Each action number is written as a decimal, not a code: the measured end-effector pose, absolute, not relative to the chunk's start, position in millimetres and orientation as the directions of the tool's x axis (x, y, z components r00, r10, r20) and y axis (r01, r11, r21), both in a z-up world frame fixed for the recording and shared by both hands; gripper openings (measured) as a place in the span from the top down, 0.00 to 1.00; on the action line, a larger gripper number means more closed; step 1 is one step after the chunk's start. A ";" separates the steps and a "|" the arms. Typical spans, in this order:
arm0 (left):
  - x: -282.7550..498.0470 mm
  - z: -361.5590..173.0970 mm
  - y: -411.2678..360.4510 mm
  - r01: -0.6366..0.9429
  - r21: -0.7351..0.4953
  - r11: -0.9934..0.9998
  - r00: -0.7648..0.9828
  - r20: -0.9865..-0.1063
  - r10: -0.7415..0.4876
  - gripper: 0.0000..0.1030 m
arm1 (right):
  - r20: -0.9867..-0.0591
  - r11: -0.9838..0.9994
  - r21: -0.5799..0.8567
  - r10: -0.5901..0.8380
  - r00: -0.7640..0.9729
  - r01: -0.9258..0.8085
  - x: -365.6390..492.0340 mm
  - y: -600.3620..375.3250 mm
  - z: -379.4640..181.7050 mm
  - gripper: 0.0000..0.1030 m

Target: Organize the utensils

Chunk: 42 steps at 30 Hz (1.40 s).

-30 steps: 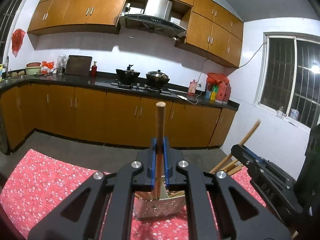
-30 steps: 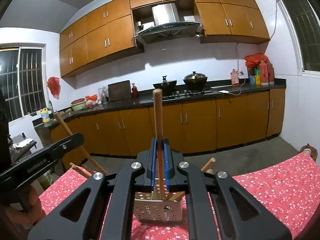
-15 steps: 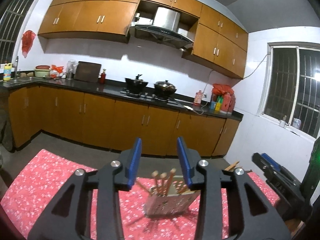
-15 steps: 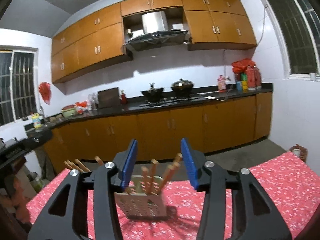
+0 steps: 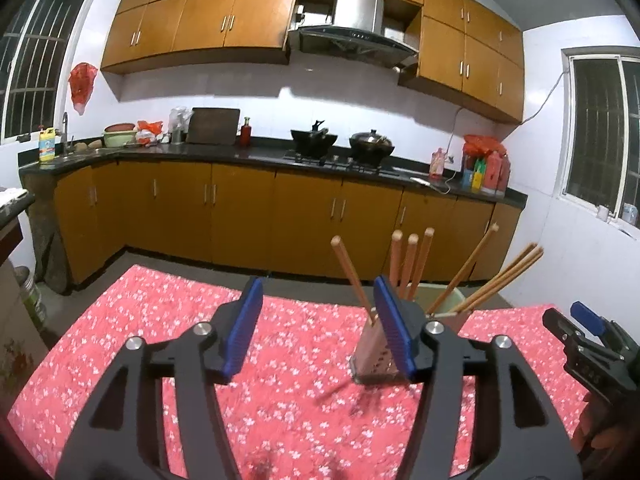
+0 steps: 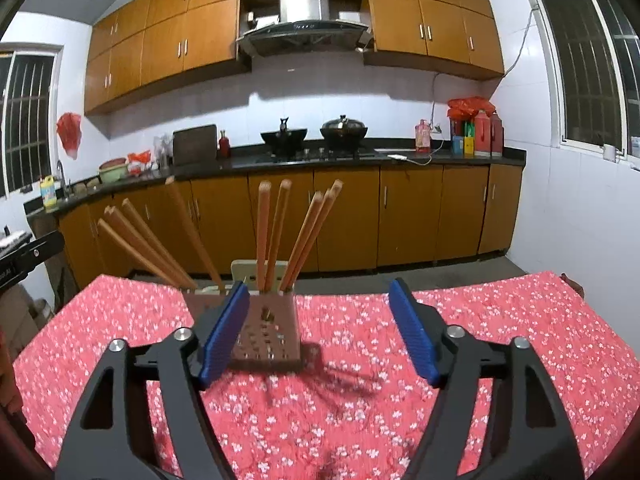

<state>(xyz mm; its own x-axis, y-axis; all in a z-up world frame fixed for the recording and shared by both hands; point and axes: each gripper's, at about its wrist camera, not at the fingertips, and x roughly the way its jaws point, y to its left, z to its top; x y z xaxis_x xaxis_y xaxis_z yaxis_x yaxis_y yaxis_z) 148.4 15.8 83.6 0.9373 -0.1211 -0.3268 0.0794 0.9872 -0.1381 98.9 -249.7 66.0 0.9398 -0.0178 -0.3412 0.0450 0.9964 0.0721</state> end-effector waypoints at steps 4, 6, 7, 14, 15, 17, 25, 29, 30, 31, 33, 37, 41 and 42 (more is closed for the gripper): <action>147.0 74.9 19.0 0.058 -0.124 0.991 0.936 -0.339 -0.097 0.36 | -0.355 0.997 0.067 -0.018 0.935 0.045 95.1 -249.0 58.2 0.18; 145.9 71.5 19.4 0.047 -0.110 0.993 0.937 -0.341 -0.082 0.33 | -0.361 0.997 0.066 -0.020 0.933 0.046 95.1 -248.9 56.8 0.14; 145.0 70.4 20.1 0.044 -0.106 0.993 0.937 -0.341 -0.078 0.31 | -0.362 0.997 0.065 -0.020 0.932 0.047 94.4 -249.0 55.9 0.13; 133.9 63.3 19.7 0.043 -0.081 0.996 0.939 -0.337 -0.068 0.13 | -0.355 0.997 0.051 -0.035 0.934 0.057 86.0 -247.4 53.8 0.04; 131.2 62.3 19.4 0.043 -0.076 0.996 0.940 -0.335 -0.066 0.10 | -0.351 0.997 0.048 -0.039 0.935 0.059 82.8 -246.9 54.2 0.02; 126.1 61.5 18.0 0.042 -0.067 0.997 0.942 -0.331 -0.062 0.07 | -0.349 0.997 0.052 -0.037 0.936 0.059 78.1 -247.4 53.7 0.02; 96.9 52.6 16.2 0.034 -0.037 0.999 0.949 -0.313 -0.044 0.04 | -0.339 0.996 0.072 -0.026 0.940 0.053 50.8 -244.5 49.6 0.02; 81.2 48.7 10.0 0.029 0.004 1.000 0.956 -0.293 -0.027 0.04 | -0.326 0.997 0.057 -0.028 0.945 0.049 38.3 -238.7 47.7 0.02; 77.3 47.4 9.0 0.027 0.013 1.000 0.957 -0.288 -0.022 0.04 | -0.323 0.998 0.050 -0.028 0.946 0.047 34.7 -236.2 47.1 0.02; 75.4 47.9 8.6 0.025 0.017 1.000 0.958 -0.286 -0.019 0.04 | -0.320 0.998 0.044 -0.028 0.947 0.045 31.6 -233.7 46.6 0.02; 68.8 46.2 7.2 0.021 0.024 0.999 0.959 -0.282 -0.014 0.04 | -0.313 0.999 0.037 -0.026 0.949 0.040 25.3 -229.3 45.0 0.02; 59.2 40.6 9.6 0.012 0.015 1.000 0.959 -0.283 -0.007 0.04 | -0.317 0.999 0.021 -0.017 0.948 0.025 15.8 -221.4 39.5 0.02; 54.1 32.7 11.9 0.003 0.006 1.000 0.954 -0.301 -0.001 0.04 | -0.323 1.000 0.007 -0.025 0.946 0.029 11.4 -216.2 32.8 0.02; 53.4 31.7 11.9 0.003 0.006 1.000 0.952 -0.305 -0.001 0.04 | -0.324 1.000 0.005 -0.028 0.946 0.031 10.5 -215.6 30.5 0.02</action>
<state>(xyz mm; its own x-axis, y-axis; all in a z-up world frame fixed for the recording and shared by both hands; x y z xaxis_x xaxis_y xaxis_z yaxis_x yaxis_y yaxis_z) 53.4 11.9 31.7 0.9524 -0.0013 -0.3049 0.0033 1.0000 0.0061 10.5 -215.6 30.5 0.9456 -0.0279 -0.3242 0.0312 0.9995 0.0049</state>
